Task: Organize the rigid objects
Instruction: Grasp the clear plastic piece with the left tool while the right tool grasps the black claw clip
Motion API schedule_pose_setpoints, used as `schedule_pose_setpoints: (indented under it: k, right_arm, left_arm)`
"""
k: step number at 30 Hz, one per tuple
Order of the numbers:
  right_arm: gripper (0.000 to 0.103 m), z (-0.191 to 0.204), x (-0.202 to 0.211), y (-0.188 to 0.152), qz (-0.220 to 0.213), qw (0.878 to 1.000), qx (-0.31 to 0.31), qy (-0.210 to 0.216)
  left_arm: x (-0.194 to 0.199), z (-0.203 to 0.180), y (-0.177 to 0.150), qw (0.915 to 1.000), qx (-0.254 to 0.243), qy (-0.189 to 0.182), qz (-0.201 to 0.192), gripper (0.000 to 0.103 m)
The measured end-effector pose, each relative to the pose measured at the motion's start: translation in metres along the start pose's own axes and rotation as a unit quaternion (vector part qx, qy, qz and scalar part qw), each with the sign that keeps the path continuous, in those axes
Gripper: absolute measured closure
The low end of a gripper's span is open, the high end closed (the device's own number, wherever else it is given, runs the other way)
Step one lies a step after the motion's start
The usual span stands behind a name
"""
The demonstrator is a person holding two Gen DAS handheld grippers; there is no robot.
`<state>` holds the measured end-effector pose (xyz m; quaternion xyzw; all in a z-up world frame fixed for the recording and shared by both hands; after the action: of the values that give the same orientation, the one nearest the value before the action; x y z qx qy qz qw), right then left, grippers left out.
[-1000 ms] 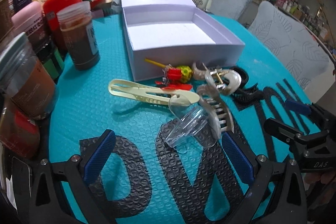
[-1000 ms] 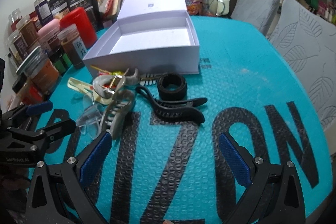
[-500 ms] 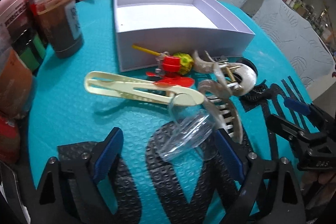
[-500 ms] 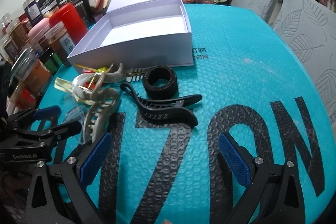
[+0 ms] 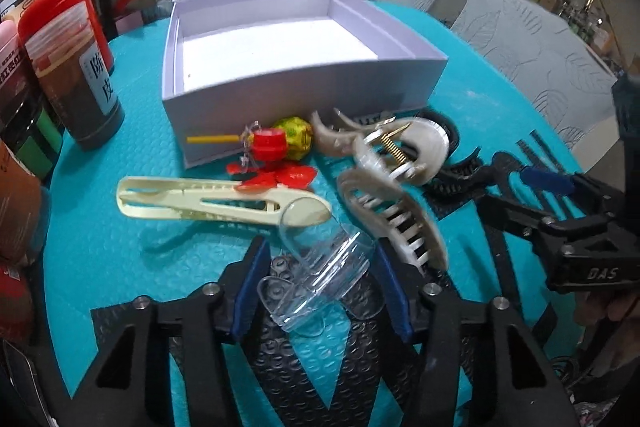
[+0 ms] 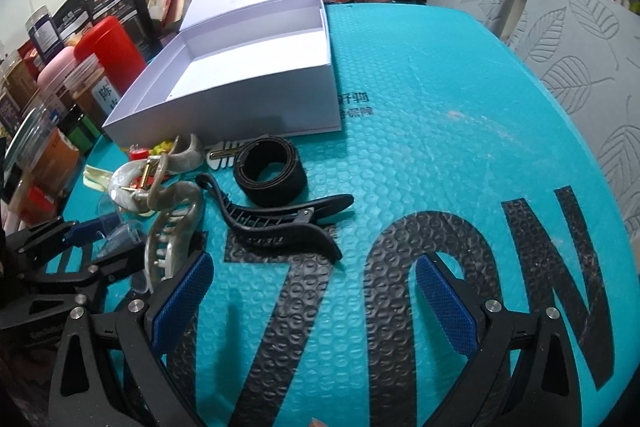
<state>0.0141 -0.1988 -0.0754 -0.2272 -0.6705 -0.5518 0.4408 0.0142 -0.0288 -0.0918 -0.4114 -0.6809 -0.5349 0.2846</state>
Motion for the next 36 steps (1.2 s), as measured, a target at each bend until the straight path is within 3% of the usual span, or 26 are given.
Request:
schedule_pose_setpoints:
  k: [8,16,21,26,32,36]
  right_arm:
    - [0.000,0.002,-0.002,0.000,-0.004,1.000,0.001,0.010]
    - [0.001,0.012,-0.012,0.012,-0.008,1.000,0.008,0.014]
    - [0.010,0.018,-0.024,0.019,-0.004,1.000,0.023,0.016]
    - [0.011,0.024,-0.030,0.024,-0.003,0.999,0.043,0.004]
    - [0.031,0.027,-0.031,0.023,-0.007,0.997,0.066,-0.026]
    - [0.041,0.026,-0.029,0.019,-0.014,0.997,0.074,-0.023]
  left_arm:
    - [0.006,0.006,-0.005,0.9992,0.016,-0.031,0.017,0.050]
    - [0.019,0.021,-0.006,0.9992,0.033,-0.022,0.002,0.050]
    - [0.019,0.029,-0.006,0.9984,0.051,-0.023,0.001,0.050]
    - [0.018,0.033,-0.006,0.9979,0.059,-0.026,0.002,0.050]
    - [0.017,0.031,-0.006,0.9978,0.058,-0.032,0.005,0.050]
    - [0.018,0.031,-0.005,0.9977,0.058,-0.035,0.004,0.050]
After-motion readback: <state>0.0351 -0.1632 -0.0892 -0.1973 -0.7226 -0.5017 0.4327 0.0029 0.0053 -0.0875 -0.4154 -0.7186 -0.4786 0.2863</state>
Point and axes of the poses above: each gripper's, at about its wrist camera, not at the fingertips, and x roughly against the way its jaws point, z to its left, y to its top, the point moved 1 cm from there along -x, roughly the way its jaws point, and after that the axes turned 13 degrees about x, right-handed, at the moved point
